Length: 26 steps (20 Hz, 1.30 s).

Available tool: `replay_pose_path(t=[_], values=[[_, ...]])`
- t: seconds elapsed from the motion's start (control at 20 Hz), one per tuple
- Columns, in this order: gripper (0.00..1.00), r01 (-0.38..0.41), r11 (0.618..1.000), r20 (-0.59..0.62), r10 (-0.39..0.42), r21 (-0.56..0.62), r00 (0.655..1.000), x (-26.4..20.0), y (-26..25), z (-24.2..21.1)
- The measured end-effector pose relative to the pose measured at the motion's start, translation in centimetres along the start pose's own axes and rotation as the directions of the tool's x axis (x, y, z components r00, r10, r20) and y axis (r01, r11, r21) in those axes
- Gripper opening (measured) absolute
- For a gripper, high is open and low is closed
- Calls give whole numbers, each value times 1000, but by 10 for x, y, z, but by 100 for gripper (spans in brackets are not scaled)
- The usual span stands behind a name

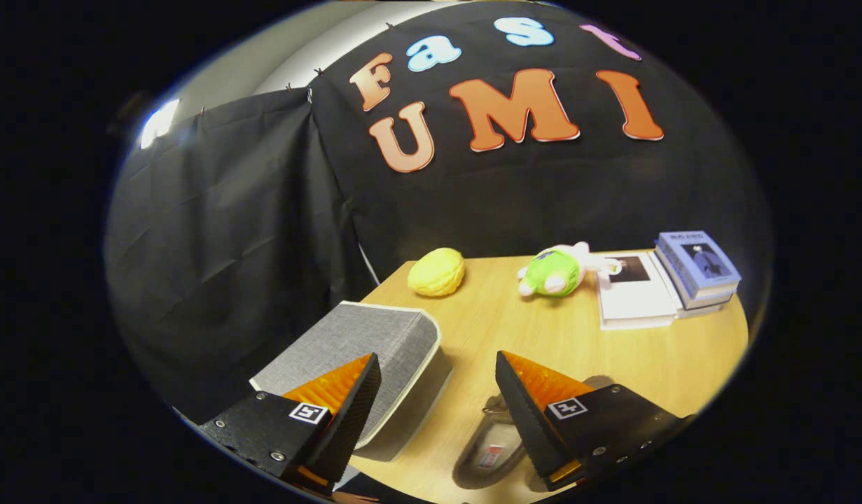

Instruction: Open the storage box then place both shoes into the box .Put the left shoe in first, then the right shoe, with the right side of both shoes facing outward in a uniform manner.

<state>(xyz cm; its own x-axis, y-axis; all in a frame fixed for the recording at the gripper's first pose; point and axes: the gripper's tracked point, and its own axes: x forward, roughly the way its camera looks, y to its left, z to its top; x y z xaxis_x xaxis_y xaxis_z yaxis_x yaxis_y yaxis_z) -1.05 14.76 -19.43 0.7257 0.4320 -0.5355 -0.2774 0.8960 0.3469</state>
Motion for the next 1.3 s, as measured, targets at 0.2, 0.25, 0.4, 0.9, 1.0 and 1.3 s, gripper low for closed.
replay_pose_path(t=[0.2,0.25,0.4,0.9,1.0,1.3], values=[[97,-76,991,-50,82,109,995,11,13,-13],[97,-87,989,-58,95,123,994,14,15,-18],[97,-142,972,-98,162,187,982,25,28,-30],[96,-190,878,-151,280,438,948,68,36,-61],[96,-208,857,-137,304,472,943,74,39,-65],[96,-278,787,-64,372,551,926,84,45,-67]])
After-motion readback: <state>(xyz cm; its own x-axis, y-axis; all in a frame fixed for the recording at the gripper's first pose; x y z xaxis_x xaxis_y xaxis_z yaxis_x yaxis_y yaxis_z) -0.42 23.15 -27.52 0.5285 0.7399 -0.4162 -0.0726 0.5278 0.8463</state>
